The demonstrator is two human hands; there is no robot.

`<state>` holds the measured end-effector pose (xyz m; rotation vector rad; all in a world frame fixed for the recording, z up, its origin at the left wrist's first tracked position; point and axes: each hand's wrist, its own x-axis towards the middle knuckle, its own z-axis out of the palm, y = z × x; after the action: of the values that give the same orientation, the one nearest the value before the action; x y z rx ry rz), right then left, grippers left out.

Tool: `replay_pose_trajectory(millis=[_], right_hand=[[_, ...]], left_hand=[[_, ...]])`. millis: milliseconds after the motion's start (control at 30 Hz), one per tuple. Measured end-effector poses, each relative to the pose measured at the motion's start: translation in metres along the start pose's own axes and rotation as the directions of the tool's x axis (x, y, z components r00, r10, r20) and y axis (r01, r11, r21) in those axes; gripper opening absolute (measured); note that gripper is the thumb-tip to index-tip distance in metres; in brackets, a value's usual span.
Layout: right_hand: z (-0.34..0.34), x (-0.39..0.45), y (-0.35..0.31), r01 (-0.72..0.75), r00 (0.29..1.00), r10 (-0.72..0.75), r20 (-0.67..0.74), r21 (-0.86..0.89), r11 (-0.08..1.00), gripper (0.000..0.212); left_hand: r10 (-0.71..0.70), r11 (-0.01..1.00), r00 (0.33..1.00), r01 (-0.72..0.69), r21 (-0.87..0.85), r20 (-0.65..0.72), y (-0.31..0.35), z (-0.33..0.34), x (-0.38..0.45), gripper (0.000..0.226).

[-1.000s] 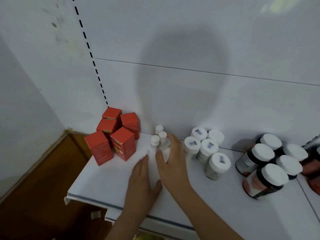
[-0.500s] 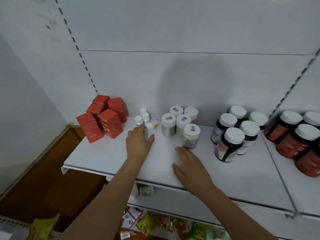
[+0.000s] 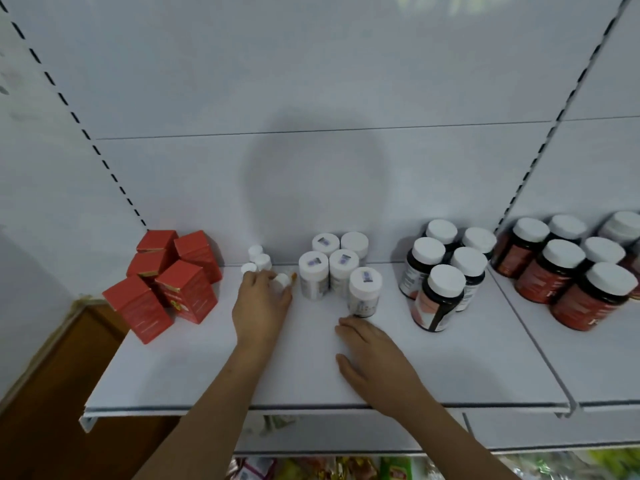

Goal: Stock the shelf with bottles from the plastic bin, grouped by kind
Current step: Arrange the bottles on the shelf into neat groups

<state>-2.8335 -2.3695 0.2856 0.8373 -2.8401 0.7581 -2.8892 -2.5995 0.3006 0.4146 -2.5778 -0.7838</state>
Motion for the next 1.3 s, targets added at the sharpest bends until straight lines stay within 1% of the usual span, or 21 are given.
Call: replay_pose_trajectory(millis=[67,233,367,467,567,600,667,767,867,967,1033,1100,1167,1233,1300], right_hand=[[0.0,0.001,0.0,-0.004,1.0,0.004,0.004,0.003,1.0,0.05],[-0.001,-0.001,-0.003,-0.036,0.999,0.036,0.001,0.017,0.999,0.052],[-0.002,-0.003,-0.004,-0.06,0.998,0.06,-0.014,0.052,0.997,0.051],[-0.008,-0.012,-0.003,-0.073,0.997,0.074,-0.006,0.105,0.992,0.048],[-0.024,-0.034,0.003,-0.082,0.996,0.087,-0.024,0.154,0.985,0.048],[-0.032,-0.042,0.007,-0.083,0.995,0.09,-0.038,0.166,0.983,0.049],[-0.053,-0.058,0.014,-0.073,0.993,0.089,-0.082,0.18,0.981,0.048],[-0.099,-0.084,0.028,-0.067,0.978,0.102,-0.184,0.192,0.979,0.046],[-0.163,-0.118,0.054,-0.099,0.927,0.154,-0.342,0.173,0.98,0.044],[-0.233,-0.17,0.094,-0.216,0.831,0.247,-0.499,0.12,0.969,0.045],[-0.273,-0.216,0.124,-0.332,0.773,0.317,-0.55,0.076,0.94,0.048],[-0.307,-0.27,0.149,-0.441,0.717,0.395,-0.575,0.064,0.895,0.052],[-0.334,-0.326,0.168,-0.532,0.648,0.455,-0.611,0.065,0.844,0.054],[-0.355,-0.389,0.183,-0.621,0.563,0.506,-0.654,0.07,0.781,0.054],[-0.368,-0.431,0.19,-0.687,0.508,0.546,-0.666,0.068,0.723,0.056]], left_hand=[[0.03,0.999,0.999,-0.031,-0.021,-0.031,-0.002,-0.003,0.001,0.031],[0.069,0.997,0.998,-0.069,-0.033,-0.011,-0.006,-0.008,0.01,0.028],[0.078,0.997,0.997,-0.077,0.011,-0.015,0.0,-0.007,0.018,0.026],[0.02,0.999,0.999,-0.022,0.047,0.032,0.006,-0.01,0.017,0.034],[0.02,1.0,1.0,-0.02,0.021,-0.007,0.02,-0.02,0.005,0.046],[0.043,0.999,0.999,-0.043,-0.002,-0.03,0.029,-0.025,-0.002,0.047],[0.1,0.989,0.993,-0.105,-0.1,-0.057,0.058,-0.035,-0.02,0.046],[0.262,0.932,0.963,-0.269,-0.244,-0.062,0.122,-0.044,-0.058,0.043],[0.448,0.842,0.894,-0.429,-0.327,-0.018,0.2,-0.037,-0.099,0.042],[0.633,0.734,0.771,-0.569,-0.37,0.072,0.273,-0.011,-0.143,0.044],[0.713,0.673,0.686,-0.61,-0.418,0.147,0.317,0.013,-0.178,0.046],[0.779,0.607,0.597,-0.639,-0.473,0.192,0.358,0.04,-0.216,0.047],[0.839,0.534,0.489,-0.659,-0.53,0.238,0.397,0.067,-0.257,0.051],[0.891,0.452,0.362,-0.669,-0.59,0.272,0.439,0.093,-0.305,0.057],[0.92,0.392,0.278,-0.668,-0.633,0.276,0.466,0.113,-0.339,0.059]])
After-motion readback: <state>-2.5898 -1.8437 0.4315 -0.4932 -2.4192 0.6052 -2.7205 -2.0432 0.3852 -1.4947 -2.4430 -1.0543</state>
